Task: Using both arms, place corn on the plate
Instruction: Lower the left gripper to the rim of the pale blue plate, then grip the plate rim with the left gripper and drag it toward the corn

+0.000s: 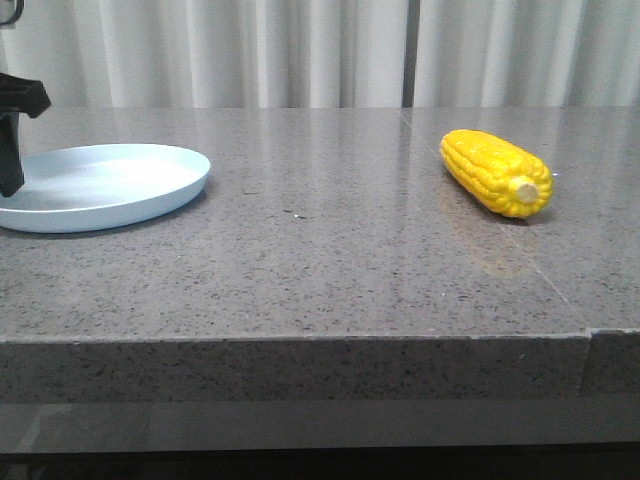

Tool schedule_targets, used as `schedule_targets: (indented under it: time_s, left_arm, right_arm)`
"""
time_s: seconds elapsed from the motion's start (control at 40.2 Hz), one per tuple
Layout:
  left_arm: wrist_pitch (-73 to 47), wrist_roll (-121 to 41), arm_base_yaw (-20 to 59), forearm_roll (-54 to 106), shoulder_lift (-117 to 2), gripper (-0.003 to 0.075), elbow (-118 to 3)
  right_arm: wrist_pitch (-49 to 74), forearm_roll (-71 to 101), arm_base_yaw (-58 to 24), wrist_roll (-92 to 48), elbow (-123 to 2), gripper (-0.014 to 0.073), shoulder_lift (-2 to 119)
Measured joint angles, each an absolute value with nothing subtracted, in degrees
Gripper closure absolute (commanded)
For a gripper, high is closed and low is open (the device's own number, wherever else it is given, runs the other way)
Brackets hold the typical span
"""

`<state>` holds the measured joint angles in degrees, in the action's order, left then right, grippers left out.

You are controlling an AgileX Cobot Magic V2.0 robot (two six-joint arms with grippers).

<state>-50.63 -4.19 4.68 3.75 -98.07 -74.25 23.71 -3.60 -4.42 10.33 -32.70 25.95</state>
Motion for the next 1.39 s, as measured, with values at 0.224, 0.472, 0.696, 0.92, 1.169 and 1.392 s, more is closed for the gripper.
schedule_targets:
  time_s: [0.224, 0.472, 0.696, 0.92, 1.169, 1.392]
  left_arm:
    - [-50.2, -4.2, 4.7, 3.7, -98.9, 0.0597, -74.5]
    - [-48.3, -3.3, 4.7, 4.7, -98.9, 0.0741, -74.8]
    - [-48.9, -3.2, 4.7, 7.7, -98.8, 0.0741, -76.9]
    - [-50.5, -3.9, 7.1, 14.0, -97.2, 0.0741, -83.2]
    - [-49.0, -4.3, 14.1, 16.6, -97.9, 0.0741, -85.1]
    - [-48.6, -4.3, 17.6, 17.3, -102.5, 0.0739, -85.2]
  right_arm:
    - [23.8, -3.6, -4.4, 10.3, -32.7, -0.0038, 25.9]
    - [23.8, -3.6, -4.4, 10.2, -32.7, -0.0038, 25.9]
    - [23.8, -3.6, -4.4, 10.2, -32.7, -0.0038, 25.9]
    - [23.8, -3.6, -4.4, 10.2, -32.7, -0.0038, 25.9]
    - [23.8, -3.6, -4.4, 10.2, -32.7, -0.0038, 25.9]
    - [23.8, -3.6, -4.4, 10.2, -32.7, -0.0038, 25.9]
